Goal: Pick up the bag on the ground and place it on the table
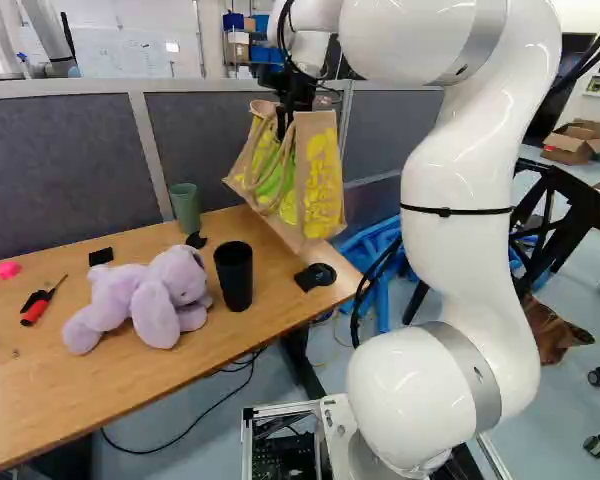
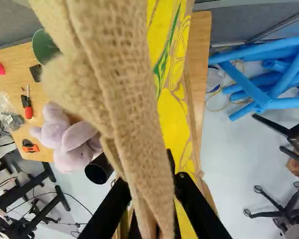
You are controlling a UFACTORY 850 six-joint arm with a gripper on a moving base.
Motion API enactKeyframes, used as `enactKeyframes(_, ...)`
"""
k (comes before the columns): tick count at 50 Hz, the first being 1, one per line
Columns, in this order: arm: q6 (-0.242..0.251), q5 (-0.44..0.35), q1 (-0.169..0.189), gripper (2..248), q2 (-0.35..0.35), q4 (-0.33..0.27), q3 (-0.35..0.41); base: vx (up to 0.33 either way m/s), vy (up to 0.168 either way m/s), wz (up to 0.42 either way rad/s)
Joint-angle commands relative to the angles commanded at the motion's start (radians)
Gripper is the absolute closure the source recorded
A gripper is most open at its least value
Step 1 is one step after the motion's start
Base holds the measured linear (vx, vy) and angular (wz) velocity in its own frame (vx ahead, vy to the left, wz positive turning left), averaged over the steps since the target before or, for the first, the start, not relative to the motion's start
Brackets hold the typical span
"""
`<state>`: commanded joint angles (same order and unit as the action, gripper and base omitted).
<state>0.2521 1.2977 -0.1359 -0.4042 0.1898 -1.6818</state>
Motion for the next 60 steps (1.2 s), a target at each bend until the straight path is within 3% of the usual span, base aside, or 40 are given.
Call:
enactKeyframes(25,0.000,-0.085,-0.013,228,-0.045,0.000,0.028,0.000,0.000,0.000)
enactKeyframes(60,0.000,-0.097,-0.027,228,-0.114,0.000,0.058,0.000,0.000,0.000)
